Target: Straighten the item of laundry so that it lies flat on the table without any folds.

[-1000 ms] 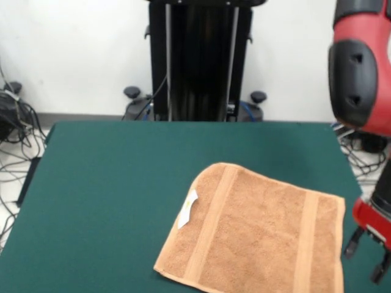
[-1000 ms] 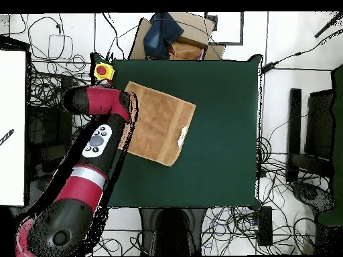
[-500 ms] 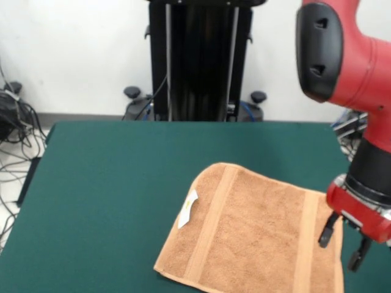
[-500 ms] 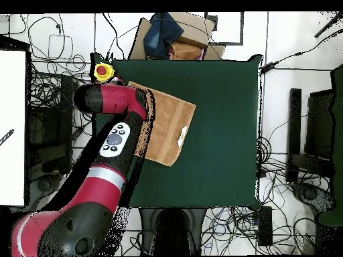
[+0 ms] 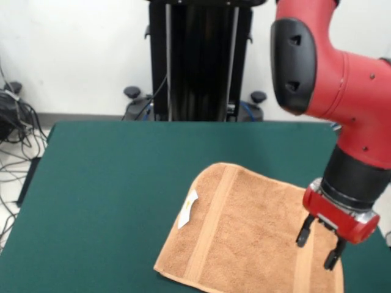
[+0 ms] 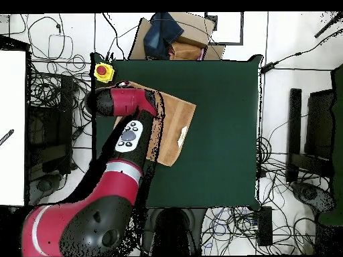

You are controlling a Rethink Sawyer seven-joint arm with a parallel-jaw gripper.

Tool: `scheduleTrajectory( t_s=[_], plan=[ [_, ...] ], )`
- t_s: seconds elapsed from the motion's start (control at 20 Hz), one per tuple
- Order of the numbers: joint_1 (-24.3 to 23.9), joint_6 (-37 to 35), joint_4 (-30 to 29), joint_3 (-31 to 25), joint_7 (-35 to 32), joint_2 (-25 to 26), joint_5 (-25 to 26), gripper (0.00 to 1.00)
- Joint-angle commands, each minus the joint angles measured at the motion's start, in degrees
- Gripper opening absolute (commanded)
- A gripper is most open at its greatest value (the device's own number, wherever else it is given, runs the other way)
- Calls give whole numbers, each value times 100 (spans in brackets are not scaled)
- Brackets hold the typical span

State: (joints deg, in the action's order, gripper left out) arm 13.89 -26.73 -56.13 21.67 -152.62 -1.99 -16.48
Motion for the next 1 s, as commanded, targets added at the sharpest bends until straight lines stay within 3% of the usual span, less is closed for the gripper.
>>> scheduleTrajectory(
  t_s=[0.05,0.45,1.0],
  plan=[
    [-242,-720,-737,-1063,1253,225,689,100],
    [-425,-1088,-845,-1216,1164,64,1318,100],
    [-701,-1313,-1517,-1630,1238,-555,1861,100]
  ],
)
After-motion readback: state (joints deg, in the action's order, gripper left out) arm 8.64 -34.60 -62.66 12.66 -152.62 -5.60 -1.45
